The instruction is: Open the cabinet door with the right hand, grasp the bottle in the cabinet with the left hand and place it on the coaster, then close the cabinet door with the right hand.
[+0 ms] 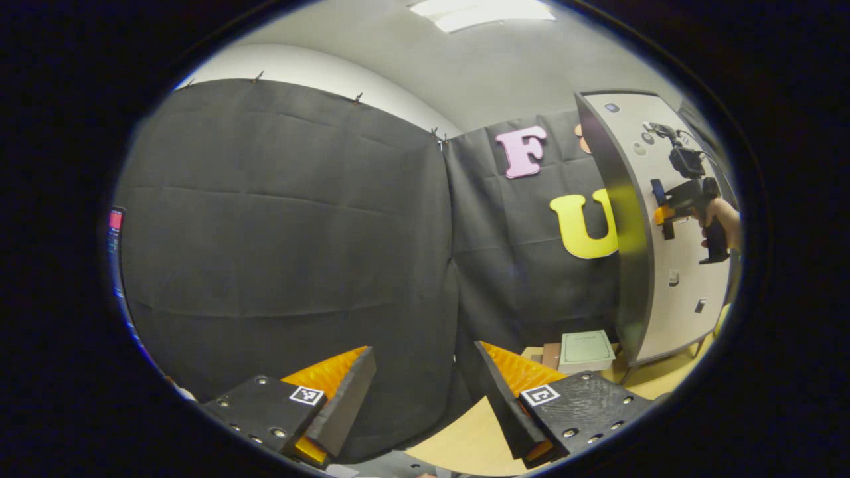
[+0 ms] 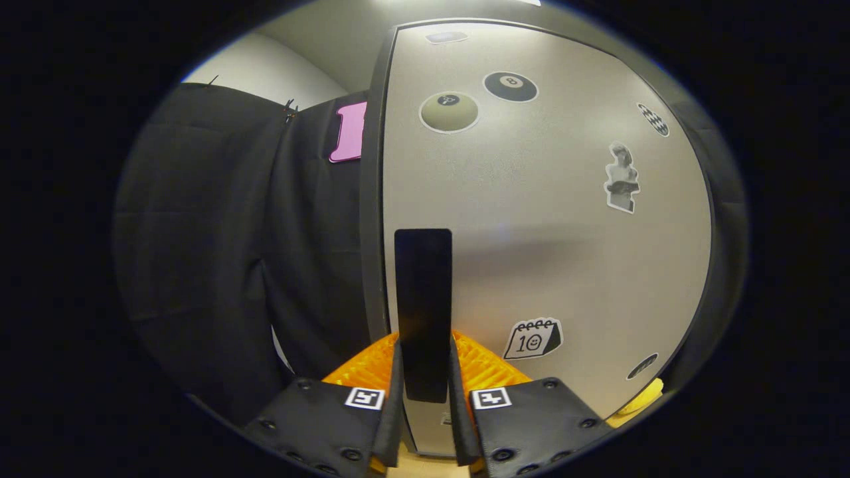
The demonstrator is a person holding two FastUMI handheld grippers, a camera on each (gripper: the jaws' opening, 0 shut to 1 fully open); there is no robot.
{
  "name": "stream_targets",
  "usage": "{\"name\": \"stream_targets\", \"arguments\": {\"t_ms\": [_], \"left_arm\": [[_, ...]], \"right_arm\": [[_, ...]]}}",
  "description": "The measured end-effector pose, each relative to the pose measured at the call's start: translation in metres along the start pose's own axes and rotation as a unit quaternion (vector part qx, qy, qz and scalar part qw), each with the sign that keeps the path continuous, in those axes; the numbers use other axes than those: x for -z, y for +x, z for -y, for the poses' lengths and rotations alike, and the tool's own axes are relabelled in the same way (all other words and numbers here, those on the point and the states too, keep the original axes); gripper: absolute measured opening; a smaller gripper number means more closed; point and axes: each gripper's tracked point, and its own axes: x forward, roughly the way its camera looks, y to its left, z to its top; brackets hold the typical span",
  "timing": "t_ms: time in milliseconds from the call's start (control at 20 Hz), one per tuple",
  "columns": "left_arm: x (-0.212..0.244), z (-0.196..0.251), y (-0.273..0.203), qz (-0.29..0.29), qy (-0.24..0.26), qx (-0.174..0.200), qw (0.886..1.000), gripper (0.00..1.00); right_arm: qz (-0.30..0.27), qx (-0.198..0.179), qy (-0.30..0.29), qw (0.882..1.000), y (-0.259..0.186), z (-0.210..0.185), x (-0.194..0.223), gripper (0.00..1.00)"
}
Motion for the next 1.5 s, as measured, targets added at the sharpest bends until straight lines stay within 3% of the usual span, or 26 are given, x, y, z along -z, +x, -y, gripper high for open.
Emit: {"name": "stream_targets", "arguments": {"t_ms": [100, 450, 550, 800, 850, 900, 1250, 1500], "left_arm": [[-0.002, 0.004, 0.004, 0.002, -0.001, 0.006, 1.0, 0.89], [-0.006, 0.026, 0.021, 0.013, -0.015, 0.041, 0.999, 0.92], [-0.009, 0.036, 0.02, 0.016, -0.02, 0.06, 0.998, 0.89], [-0.015, 0.071, 0.021, 0.028, -0.029, 0.107, 0.993, 0.89], [-0.018, 0.078, 0.021, 0.031, -0.029, 0.115, 0.992, 0.89], [-0.021, 0.086, 0.021, 0.033, -0.031, 0.121, 0.992, 0.89], [-0.038, 0.182, 0.004, 0.029, -0.045, 0.178, 0.983, 0.92], [-0.05, 0.249, -0.025, 0.019, -0.053, 0.196, 0.979, 0.89]], "right_arm": [[-0.007, -0.003, -0.004, 1.0, 0.0, -0.001, 0.001, 0.2], [-0.028, -0.041, -0.003, 0.999, -0.013, 0.003, 0.004, 0.2], [-0.025, -0.049, -0.001, 0.998, -0.02, 0.005, 0.005, 0.17], [-0.023, -0.077, -0.003, 0.997, -0.035, 0.013, 0.007, 0.2], [-0.022, -0.084, -0.004, 0.996, -0.04, 0.014, 0.006, 0.17], [-0.022, -0.091, -0.005, 0.996, -0.044, 0.016, 0.007, 0.2], [-0.016, -0.14, -0.007, 0.99, -0.066, 0.035, 0.011, 0.2], [-0.021, -0.202, -0.005, 0.979, -0.074, 0.054, 0.014, 0.2]]}}
